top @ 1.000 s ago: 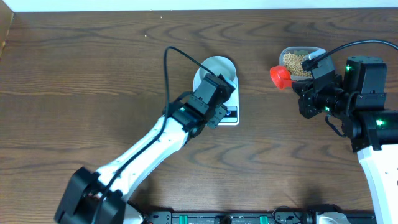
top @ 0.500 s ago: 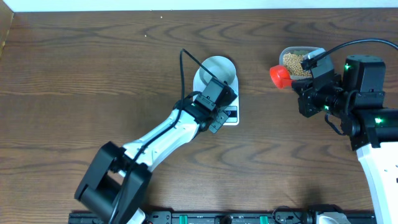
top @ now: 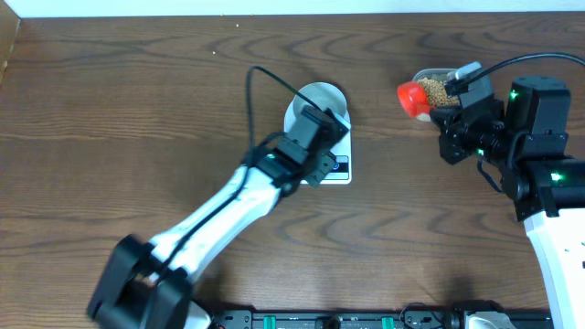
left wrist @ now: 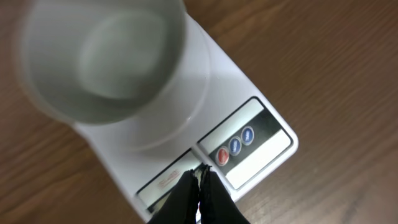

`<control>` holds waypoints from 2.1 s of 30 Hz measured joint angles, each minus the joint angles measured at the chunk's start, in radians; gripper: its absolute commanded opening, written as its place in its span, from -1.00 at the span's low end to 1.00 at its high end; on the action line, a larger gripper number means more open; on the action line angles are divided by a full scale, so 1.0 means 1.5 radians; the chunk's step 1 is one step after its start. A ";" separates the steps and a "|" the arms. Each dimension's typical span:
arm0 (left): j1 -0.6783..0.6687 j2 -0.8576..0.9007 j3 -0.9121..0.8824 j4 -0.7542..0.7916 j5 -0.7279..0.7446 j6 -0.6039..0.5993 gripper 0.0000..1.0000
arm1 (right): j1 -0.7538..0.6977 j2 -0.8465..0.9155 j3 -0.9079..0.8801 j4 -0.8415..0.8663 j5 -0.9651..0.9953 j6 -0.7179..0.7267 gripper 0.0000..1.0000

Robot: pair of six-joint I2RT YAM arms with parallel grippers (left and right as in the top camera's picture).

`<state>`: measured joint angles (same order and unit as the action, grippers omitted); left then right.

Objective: Scoop item into bowl and weigh 50g on scale
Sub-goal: 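Lift the left gripper up and back from the scale, then move the red scoop with the right gripper over the soybean tub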

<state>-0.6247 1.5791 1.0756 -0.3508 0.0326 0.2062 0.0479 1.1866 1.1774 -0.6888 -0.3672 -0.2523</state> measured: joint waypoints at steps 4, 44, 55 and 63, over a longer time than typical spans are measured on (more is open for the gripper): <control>0.075 -0.060 0.006 -0.084 0.059 0.032 -0.86 | 0.000 0.001 0.000 0.024 -0.003 -0.002 -0.98; 0.178 -0.111 0.018 -0.257 0.155 0.142 0.97 | 0.012 0.035 0.000 0.078 -0.017 -0.004 -0.98; 0.178 -0.111 0.018 -0.257 0.155 0.142 0.97 | 0.009 0.106 0.151 -0.024 0.012 -0.007 -0.98; 0.178 -0.111 0.018 -0.257 0.155 0.142 0.97 | -0.014 0.234 0.289 -0.041 0.016 -0.060 -0.99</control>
<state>-0.3573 1.4120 1.1023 -0.7364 0.2646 0.4198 0.0269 1.5375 1.6112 -0.7506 -0.3431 -0.3424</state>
